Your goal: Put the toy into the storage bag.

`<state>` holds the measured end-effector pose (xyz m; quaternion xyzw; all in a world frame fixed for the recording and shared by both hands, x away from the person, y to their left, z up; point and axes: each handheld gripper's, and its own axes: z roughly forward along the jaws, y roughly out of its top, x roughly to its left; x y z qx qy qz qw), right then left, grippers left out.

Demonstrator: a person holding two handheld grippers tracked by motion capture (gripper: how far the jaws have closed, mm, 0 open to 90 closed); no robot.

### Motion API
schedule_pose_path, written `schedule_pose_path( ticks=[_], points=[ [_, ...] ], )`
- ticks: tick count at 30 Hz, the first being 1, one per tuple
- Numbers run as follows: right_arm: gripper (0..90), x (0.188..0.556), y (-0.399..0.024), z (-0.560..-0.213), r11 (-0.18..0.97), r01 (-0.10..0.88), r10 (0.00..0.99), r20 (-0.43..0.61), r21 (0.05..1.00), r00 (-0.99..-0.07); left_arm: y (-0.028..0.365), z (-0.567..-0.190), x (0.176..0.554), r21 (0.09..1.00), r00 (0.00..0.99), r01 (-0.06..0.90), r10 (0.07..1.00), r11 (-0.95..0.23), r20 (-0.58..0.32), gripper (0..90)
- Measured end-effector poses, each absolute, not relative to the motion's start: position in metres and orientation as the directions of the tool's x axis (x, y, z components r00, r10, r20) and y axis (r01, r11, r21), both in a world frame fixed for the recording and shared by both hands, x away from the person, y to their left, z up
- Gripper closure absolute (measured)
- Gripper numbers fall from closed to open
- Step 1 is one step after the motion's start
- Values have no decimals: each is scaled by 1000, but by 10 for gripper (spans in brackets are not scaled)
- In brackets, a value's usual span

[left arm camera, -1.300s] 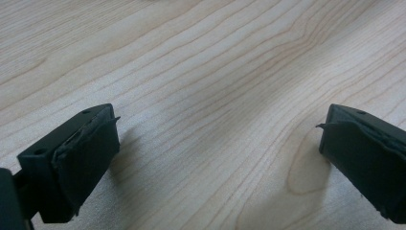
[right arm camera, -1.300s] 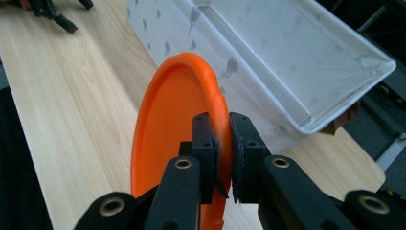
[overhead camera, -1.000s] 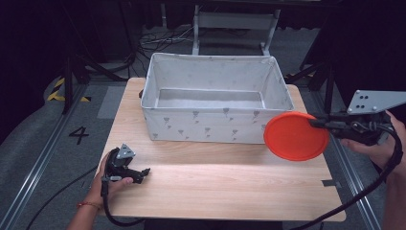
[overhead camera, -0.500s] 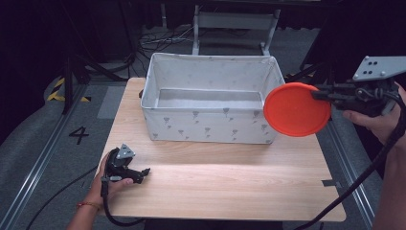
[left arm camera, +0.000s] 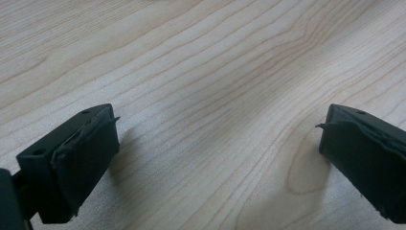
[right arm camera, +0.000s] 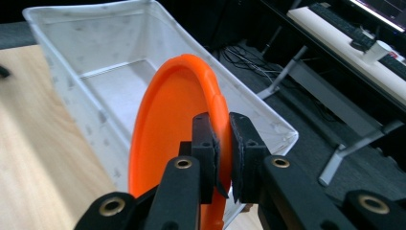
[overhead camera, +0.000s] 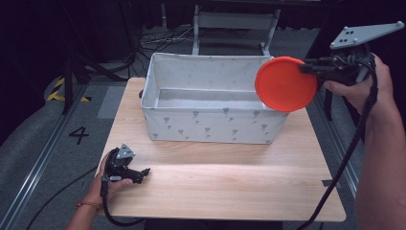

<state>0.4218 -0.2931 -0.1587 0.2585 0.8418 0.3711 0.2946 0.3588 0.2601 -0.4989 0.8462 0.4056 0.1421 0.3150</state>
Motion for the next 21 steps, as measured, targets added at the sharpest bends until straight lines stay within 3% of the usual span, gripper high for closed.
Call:
schedule_pose_path(
  ticks=[21],
  points=[
    [823,486,-258,-191,660,196,567,-310,725,-763,260,-499,359,648,631,597,775,-473,-16,3]
  ],
)
